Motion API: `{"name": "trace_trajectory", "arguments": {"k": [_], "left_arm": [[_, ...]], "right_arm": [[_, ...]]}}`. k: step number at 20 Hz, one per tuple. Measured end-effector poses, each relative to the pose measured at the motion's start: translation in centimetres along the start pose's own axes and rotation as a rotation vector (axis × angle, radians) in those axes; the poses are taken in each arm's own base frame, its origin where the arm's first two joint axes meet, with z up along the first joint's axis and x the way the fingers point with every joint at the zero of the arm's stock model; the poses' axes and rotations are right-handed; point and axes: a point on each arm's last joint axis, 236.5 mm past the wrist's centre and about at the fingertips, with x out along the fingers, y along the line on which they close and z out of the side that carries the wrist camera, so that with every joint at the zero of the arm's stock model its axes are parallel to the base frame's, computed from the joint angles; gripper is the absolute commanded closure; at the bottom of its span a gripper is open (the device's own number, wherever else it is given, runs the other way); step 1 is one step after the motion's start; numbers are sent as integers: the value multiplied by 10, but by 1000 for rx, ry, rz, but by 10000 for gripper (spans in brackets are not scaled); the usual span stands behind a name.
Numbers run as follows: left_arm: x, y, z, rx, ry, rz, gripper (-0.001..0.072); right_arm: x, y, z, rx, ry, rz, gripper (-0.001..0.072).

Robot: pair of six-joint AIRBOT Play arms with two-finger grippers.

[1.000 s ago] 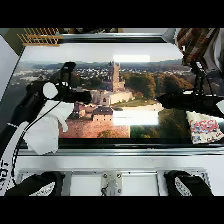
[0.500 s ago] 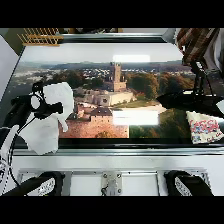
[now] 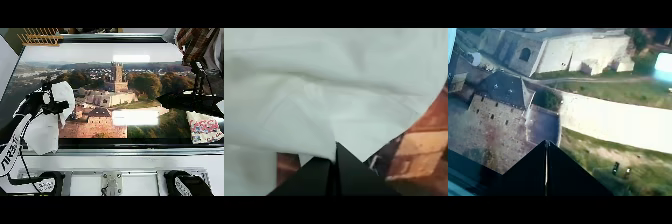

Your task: Fold the clothes and pants, and hang the long-sleeved shirts on hangers.

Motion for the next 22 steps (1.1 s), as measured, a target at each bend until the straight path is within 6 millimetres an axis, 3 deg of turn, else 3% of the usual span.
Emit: {"name": "trace_trajectory", "arguments": {"k": [3, 6, 8, 12, 14, 17, 18, 19, 20, 22], "left_arm": [[-31, -47, 29, 59, -84, -74, 703], [-95, -130, 53, 187, -221, -223, 703], [-141, -191, 53, 292, -299, -328, 703], [-210, -311, 10, 503, -379, -519, 702], [-230, -366, -20, 597, -394, -601, 702], [-246, -438, -66, 703, -390, -712, 699], [-250, -455, -77, 724, -386, -745, 469], [-252, -470, -86, 735, -381, -775, 64], [-252, -479, -91, 737, -372, -795, -13], [-246, -478, -90, 720, -342, -797, -13]], "right_arm": [[0, 0, 0, 0, 0, 0, 697], [0, 4, 2, 12, -8, 19, 697], [-2, 6, 9, 8, -35, 28, 698], [-35, -25, 62, 5, -242, -74, 698], [-66, -50, 86, 29, -353, -155, 698], [-106, -80, 99, 62, -451, -256, 698], [-117, -86, 99, 71, -468, -280, 697], [-125, -92, 98, 81, -477, -300, 698], [-132, -95, 97, 88, -483, -314, 697], [-140, -99, 94, 98, -487, -332, 698]]}}
